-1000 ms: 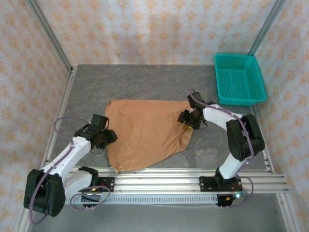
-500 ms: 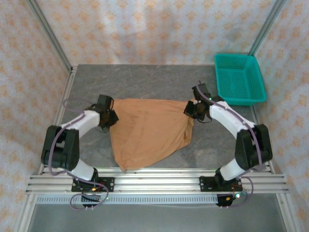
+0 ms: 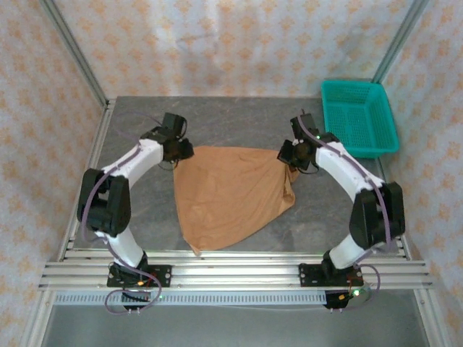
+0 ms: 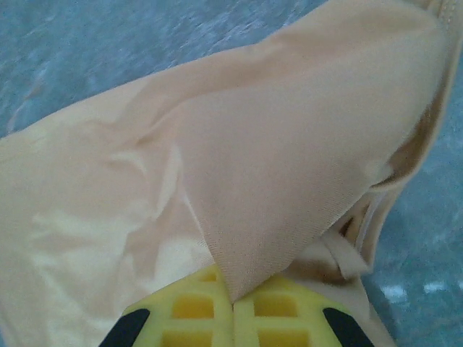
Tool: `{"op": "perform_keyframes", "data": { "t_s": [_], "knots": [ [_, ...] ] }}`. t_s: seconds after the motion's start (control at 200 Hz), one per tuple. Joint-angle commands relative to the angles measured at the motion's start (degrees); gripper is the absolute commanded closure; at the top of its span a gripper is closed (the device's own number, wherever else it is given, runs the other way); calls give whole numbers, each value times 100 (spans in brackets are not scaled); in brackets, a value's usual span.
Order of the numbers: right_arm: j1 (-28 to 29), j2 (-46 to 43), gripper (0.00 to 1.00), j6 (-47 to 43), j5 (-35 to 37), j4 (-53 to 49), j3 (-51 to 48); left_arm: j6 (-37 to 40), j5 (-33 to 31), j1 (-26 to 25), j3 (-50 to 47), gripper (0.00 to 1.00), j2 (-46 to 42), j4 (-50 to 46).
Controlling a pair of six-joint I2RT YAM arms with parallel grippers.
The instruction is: Fold the inside-out t-shirt
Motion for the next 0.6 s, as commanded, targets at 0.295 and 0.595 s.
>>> {"op": "perform_keyframes", "data": {
  "t_s": [0.295, 0.595],
  "knots": [
    [-505, 953, 100, -123, -28, 74, 742, -1631, 4, -717, -2942, 53, -2811, 122],
    [-509, 1149, 100, -7, -186, 144, 913, -2299, -243, -1152, -3757, 52, -3134, 717]
  ]
}}
